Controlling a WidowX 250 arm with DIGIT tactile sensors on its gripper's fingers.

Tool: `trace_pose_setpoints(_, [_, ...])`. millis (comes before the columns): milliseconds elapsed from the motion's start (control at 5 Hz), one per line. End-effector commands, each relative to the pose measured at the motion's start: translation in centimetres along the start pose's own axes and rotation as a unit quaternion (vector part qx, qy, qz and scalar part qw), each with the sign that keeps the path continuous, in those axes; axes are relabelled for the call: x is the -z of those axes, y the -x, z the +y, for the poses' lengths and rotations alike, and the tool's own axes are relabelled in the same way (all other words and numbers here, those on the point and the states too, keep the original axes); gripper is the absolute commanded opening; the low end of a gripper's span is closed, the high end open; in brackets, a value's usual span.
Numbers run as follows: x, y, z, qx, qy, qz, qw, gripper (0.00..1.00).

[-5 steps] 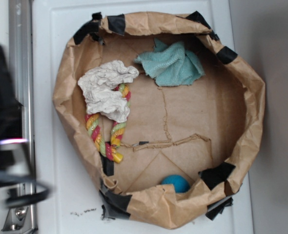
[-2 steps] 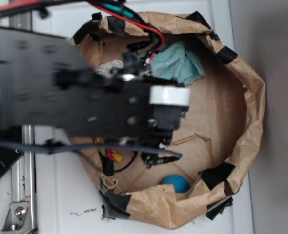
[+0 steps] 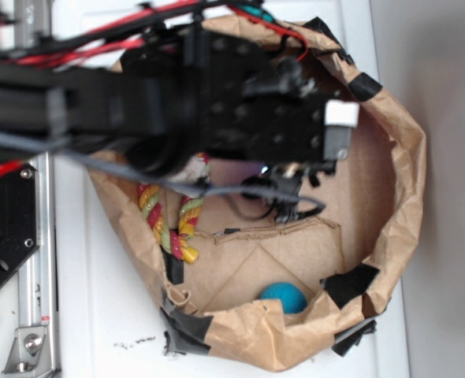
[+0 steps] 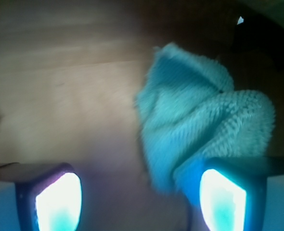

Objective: Grab the blue cloth.

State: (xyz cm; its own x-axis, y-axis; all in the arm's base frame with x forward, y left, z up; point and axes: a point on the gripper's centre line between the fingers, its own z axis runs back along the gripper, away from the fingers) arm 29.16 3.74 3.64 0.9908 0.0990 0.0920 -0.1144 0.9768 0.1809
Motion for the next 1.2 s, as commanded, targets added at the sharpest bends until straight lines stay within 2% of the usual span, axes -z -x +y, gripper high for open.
trace_pose_setpoints(0, [1.0, -3.3, 2.4, -0.027, -0.002, -0.004, 1.000, 1.00])
trace_pose_setpoints(200, [2.1, -4.2, 2.4, -0.031, -0.018, 0.004, 0.999, 1.00])
trace_pose_setpoints(400, [2.6, -5.0, 2.5, -0.026, -0.021, 0.008, 0.999, 1.00])
trace_pose_setpoints(600, [2.7, -4.7, 2.2, -0.028, -0.021, 0.008, 0.999, 0.68])
trace_pose_setpoints(800, [2.7, -4.8, 2.0, -0.020, -0.021, 0.007, 1.000, 0.00])
trace_pose_setpoints(1000, [2.5, -4.7, 2.0, 0.007, -0.009, 0.001, 1.000, 0.00])
